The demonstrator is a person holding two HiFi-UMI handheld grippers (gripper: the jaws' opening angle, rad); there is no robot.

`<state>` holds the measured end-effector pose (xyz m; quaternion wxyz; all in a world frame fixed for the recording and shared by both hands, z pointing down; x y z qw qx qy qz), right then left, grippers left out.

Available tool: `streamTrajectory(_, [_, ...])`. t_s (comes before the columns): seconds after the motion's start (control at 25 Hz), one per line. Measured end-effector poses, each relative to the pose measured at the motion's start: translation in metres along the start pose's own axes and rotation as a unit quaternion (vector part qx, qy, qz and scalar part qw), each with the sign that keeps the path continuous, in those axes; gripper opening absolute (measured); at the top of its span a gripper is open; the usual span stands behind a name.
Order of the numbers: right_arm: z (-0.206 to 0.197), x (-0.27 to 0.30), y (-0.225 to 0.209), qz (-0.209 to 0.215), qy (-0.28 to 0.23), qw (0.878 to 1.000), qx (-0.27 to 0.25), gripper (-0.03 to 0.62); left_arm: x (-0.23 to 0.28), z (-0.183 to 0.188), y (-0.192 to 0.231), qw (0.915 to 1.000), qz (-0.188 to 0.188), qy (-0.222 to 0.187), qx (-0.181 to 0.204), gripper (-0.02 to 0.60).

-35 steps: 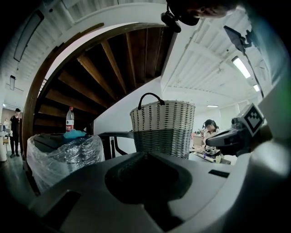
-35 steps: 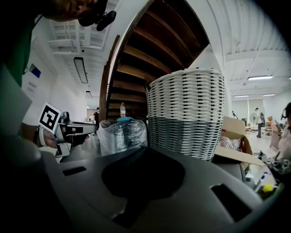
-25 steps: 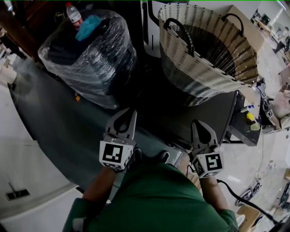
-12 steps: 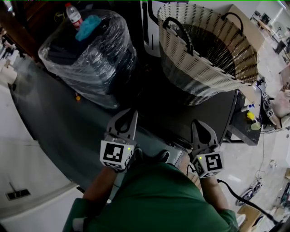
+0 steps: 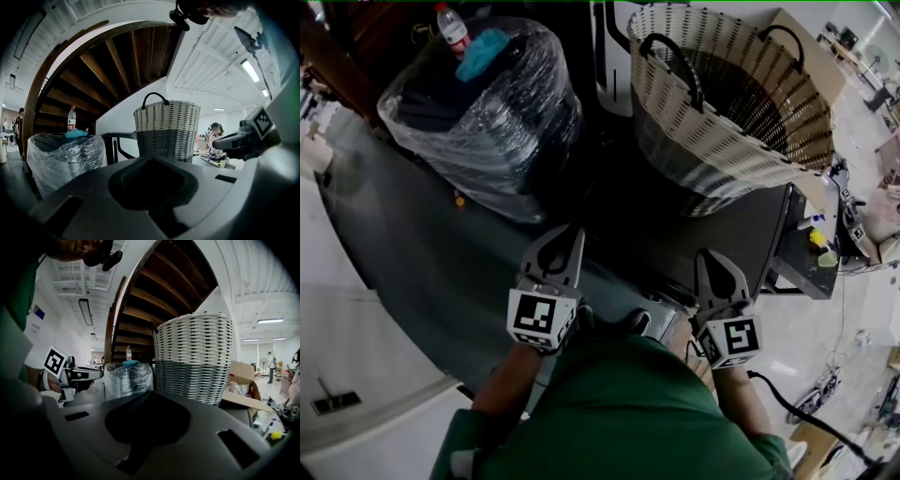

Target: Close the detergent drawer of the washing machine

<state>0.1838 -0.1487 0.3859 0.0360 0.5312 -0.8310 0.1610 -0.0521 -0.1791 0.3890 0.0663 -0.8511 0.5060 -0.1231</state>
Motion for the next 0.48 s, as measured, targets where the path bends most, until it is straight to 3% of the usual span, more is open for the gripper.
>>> streamTrajectory(0.48, [0.002,0.012,0.009,0.0,-0.002,1.0,-0.003,0.021,0.003,-0.005,0.014,1.0,0.001,0.001,-0.008,0.038])
Point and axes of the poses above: the fingertips, and each gripper's own axes: x forward along the fingers, y to its left, z out of its top, the point moved 3 cm from there along -x, backward along the fingers, and after that the axes turned 14 degrees about x, right-handed, at the moved point
